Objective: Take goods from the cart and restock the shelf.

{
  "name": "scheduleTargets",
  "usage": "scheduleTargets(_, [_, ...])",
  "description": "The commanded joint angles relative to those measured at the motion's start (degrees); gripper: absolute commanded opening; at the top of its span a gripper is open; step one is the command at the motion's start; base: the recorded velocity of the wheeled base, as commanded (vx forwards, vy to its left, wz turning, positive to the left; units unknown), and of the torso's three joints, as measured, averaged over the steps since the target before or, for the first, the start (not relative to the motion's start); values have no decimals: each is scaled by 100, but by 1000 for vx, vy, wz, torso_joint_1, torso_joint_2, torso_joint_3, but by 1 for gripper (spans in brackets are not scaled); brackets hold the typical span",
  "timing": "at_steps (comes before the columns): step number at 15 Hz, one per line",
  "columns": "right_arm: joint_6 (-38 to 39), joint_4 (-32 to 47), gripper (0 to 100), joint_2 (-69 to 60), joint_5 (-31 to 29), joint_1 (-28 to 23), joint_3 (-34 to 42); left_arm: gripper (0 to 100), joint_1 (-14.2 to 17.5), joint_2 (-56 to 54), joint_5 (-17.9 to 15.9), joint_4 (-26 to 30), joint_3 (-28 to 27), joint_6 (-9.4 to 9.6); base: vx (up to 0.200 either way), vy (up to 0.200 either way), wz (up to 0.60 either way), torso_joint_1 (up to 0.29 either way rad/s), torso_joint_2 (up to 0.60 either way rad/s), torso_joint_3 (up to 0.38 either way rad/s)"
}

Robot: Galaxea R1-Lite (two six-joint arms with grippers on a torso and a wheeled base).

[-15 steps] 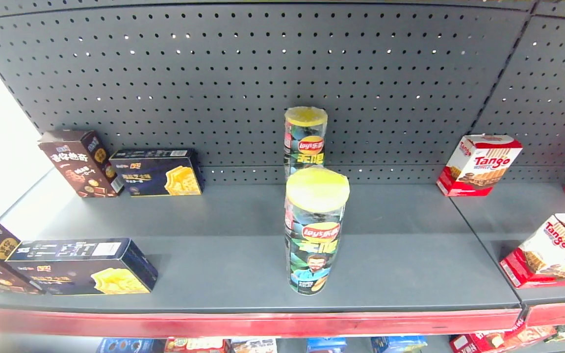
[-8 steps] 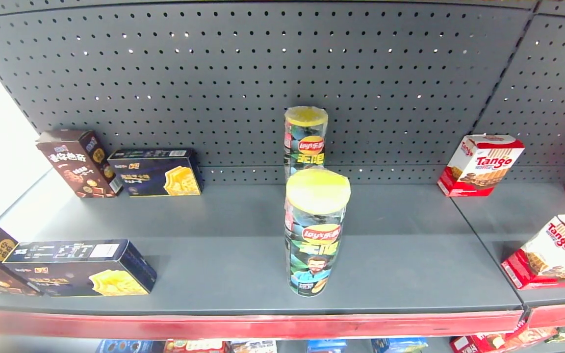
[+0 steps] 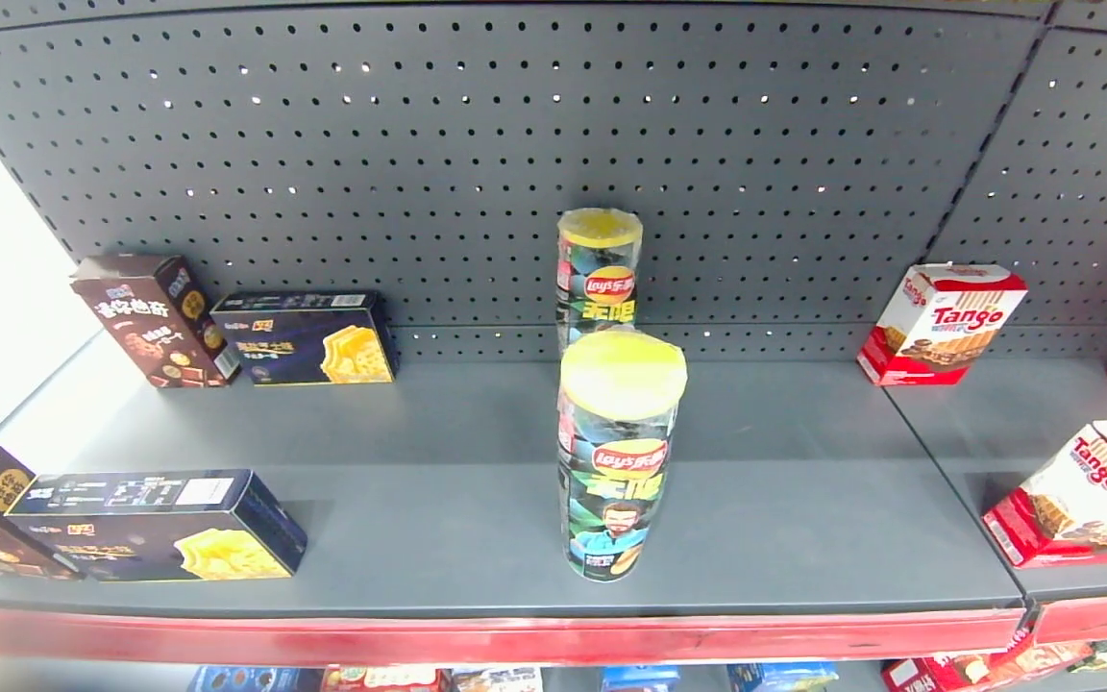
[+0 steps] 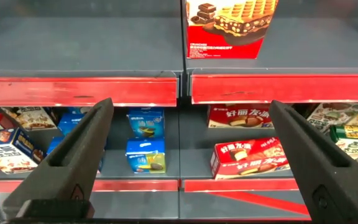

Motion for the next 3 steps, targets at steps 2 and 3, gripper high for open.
scheduleTargets(2, [-4, -1, 100, 9, 1, 1, 0, 100, 1, 0, -2, -4, 0, -1, 0, 0, 0, 0, 0, 0])
scheduleTargets(3, [-4, 8, 100, 9, 1, 1, 0, 100, 1, 0, -2, -4, 0, -1, 0, 0, 0, 0, 0, 0])
